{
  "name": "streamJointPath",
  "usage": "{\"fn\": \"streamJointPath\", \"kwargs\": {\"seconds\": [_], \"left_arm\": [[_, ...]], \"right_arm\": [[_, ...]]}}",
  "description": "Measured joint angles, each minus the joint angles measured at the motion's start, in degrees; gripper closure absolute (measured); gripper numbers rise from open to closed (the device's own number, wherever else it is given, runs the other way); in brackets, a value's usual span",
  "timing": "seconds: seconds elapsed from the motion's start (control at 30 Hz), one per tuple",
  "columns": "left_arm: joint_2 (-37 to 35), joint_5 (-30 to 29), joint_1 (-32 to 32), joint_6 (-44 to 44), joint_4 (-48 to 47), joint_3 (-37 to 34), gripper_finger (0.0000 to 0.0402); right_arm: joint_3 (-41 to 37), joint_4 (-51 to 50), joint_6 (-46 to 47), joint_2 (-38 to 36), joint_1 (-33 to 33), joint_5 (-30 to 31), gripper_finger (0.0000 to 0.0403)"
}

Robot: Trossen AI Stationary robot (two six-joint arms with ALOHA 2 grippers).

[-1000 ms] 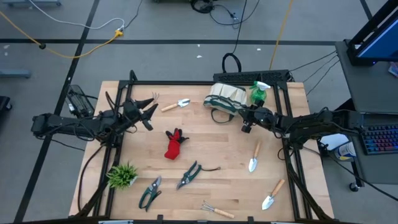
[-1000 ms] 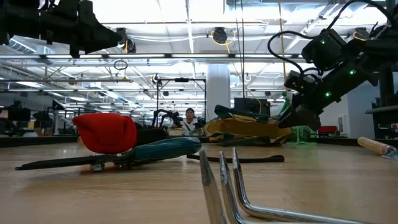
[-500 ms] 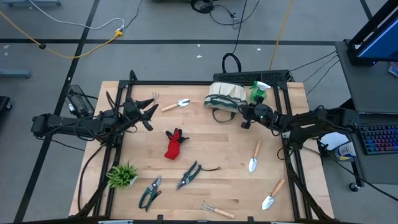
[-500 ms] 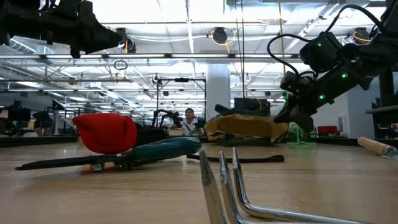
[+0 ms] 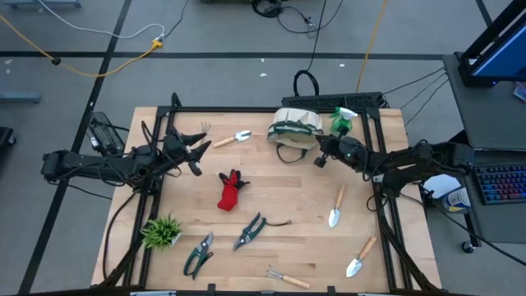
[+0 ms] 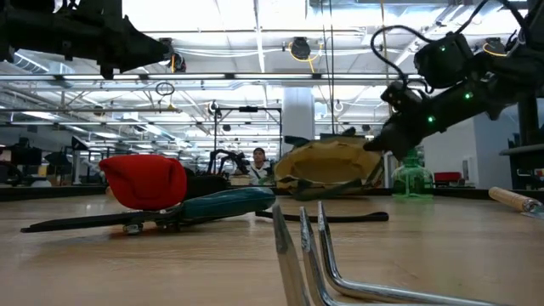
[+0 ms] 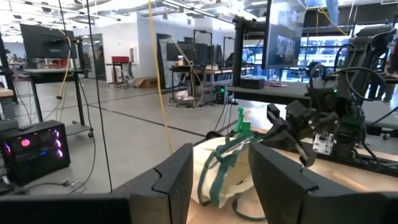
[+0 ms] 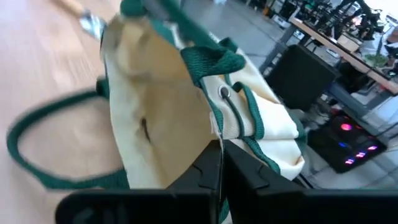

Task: Pick & Place Garden tools in Gardening bag
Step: Prepare the gardening bag

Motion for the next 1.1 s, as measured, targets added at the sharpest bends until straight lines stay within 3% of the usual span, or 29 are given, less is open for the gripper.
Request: {"fn": "streamJointPath", "kwargs": {"seconds": [0.17,0.47,0.63,0.93,1.1], "left_arm": [[0.0,1.9,0.0,0.0,0.0,0.0,0.0241],[0.0,14.7,-0.1,-1.2,0.0,0.0,0.024],[0.9,20.6,-1.5,-1.9,3.0,-0.1,0.0241],[14.2,20.4,-6.1,5.7,14.0,1.5,0.0241],[24.3,13.4,-6.4,6.4,11.5,7.8,0.0241]], "right_arm": [[0.0,4.8,6.2,0.0,1.5,-4.9,0.04],[0.0,7.5,22.8,0.0,3.0,-7.6,0.0401],[0.0,8.1,27.5,0.0,2.8,-12.4,0.0402],[1.1,7.9,31.4,0.0,2.8,-12.2,0.0402],[1.1,7.8,31.4,0.0,2.8,-12.2,0.0402]]}}
